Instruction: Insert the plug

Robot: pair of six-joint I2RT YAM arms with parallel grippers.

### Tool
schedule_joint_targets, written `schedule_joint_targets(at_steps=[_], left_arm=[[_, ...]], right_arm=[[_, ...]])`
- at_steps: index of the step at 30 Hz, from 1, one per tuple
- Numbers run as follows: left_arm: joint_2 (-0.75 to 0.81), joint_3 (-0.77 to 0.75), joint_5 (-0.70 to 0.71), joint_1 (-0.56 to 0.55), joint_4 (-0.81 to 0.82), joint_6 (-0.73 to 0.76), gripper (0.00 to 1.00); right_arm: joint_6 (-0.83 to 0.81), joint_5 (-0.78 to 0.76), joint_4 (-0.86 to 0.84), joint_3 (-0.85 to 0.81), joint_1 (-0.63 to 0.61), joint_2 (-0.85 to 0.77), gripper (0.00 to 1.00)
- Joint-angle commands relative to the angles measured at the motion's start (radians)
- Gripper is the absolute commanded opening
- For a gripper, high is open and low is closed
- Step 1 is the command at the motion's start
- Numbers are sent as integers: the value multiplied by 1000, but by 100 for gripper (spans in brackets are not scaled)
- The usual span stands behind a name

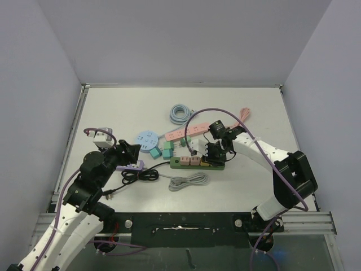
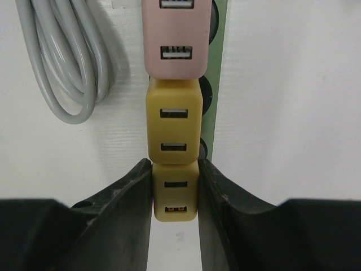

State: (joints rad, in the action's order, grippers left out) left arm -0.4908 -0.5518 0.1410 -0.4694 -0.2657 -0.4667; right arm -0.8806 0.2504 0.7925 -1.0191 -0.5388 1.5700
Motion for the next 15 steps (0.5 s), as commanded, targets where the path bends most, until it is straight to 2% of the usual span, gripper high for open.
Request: schedule_joint_targets(at_steps=[1,7,12,13,15], left_arm=[[18,-2,-20,7,56,1,68],[22,0,-20,7,60,2,68],[21,1,-21,7,65,3,68],[22,1,-21,7,65,4,68],[22,1,-23,8,65,3,68]], right_arm=[[-68,-134,-127,136,29,203,0],[-82,-174,-188,217,28,173,0],[-53,-123,-210,221,46,49,0],[-34,-92,-201,211,54,19,1],[-3,-16,-162,167,80,-30,19]])
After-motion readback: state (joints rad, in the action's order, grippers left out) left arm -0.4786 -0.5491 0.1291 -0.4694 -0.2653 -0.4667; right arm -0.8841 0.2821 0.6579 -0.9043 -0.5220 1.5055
